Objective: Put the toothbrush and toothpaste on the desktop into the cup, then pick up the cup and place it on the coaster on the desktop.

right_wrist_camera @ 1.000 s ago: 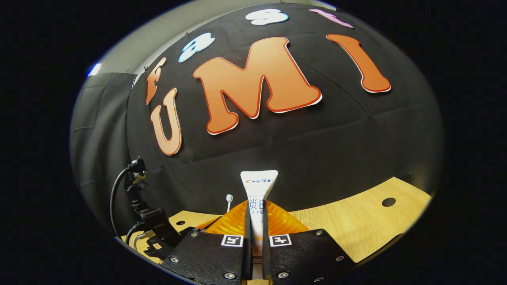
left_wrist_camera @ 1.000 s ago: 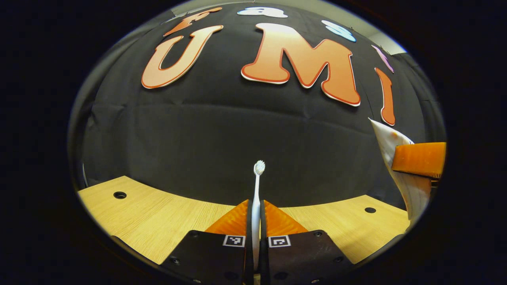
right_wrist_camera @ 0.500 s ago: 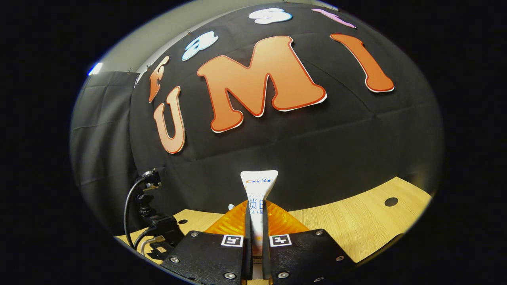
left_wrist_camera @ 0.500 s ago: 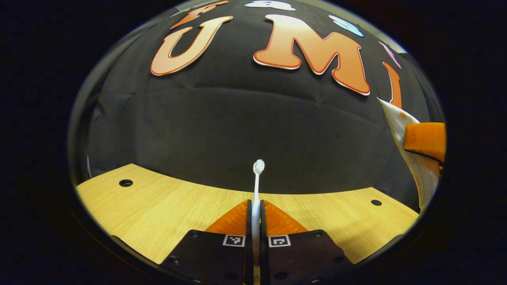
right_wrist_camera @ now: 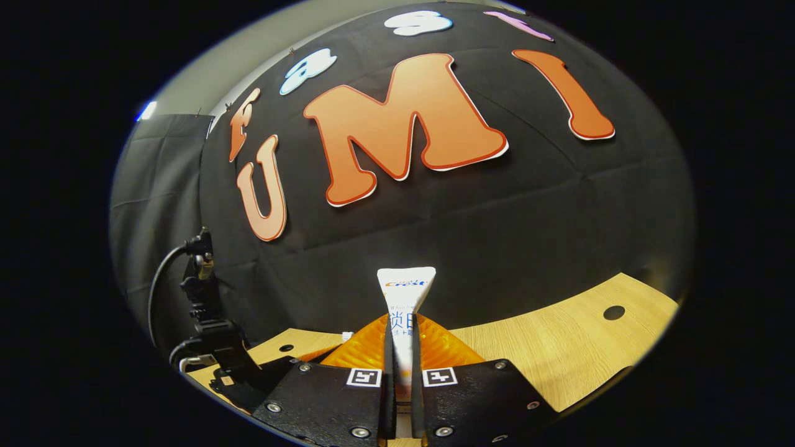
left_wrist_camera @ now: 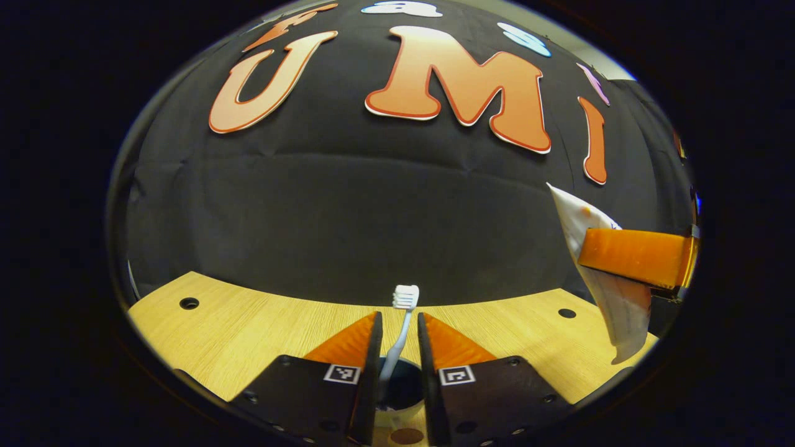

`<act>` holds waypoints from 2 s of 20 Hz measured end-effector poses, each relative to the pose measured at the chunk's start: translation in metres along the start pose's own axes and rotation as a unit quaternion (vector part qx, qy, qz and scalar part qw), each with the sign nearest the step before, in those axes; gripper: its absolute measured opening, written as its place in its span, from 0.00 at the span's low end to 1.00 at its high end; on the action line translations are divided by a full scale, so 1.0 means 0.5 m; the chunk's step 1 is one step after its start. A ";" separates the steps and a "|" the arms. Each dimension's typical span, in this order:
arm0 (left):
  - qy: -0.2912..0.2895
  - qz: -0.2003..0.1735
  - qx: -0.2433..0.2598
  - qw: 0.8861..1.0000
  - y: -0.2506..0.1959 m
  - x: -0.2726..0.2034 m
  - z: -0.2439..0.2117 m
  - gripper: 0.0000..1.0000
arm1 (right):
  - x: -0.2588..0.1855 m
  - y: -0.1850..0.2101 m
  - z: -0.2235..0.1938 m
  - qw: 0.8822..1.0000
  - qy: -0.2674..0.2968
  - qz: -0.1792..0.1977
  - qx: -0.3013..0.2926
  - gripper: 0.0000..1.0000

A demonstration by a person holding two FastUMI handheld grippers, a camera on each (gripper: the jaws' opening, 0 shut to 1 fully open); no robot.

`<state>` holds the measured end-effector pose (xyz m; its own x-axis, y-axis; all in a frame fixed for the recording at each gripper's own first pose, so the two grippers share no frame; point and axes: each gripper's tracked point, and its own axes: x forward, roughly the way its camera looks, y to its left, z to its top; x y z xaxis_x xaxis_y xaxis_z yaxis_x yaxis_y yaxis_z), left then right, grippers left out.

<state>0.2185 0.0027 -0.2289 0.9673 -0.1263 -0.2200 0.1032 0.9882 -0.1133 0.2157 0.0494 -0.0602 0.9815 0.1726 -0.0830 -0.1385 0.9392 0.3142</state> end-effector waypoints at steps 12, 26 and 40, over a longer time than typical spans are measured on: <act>-0.121 -0.024 -0.004 0.992 0.013 -0.109 0.190 0.95 | 0.011 0.021 -0.013 1.000 0.004 0.007 -0.005 0.10; -0.192 0.048 0.013 0.980 0.101 -0.276 0.348 0.96 | 0.050 0.140 -0.057 0.997 0.007 0.068 -0.043 0.10; -0.135 0.085 0.016 0.987 0.163 -0.271 0.311 0.96 | 0.154 0.227 -0.094 0.992 -0.036 0.114 -0.029 0.10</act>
<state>0.1319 0.1137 -0.0578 0.9973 0.0650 0.0331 -0.0627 0.9959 -0.0651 0.2695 0.1833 -0.0755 0.9302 0.3634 0.0524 -0.3639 0.8936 0.2626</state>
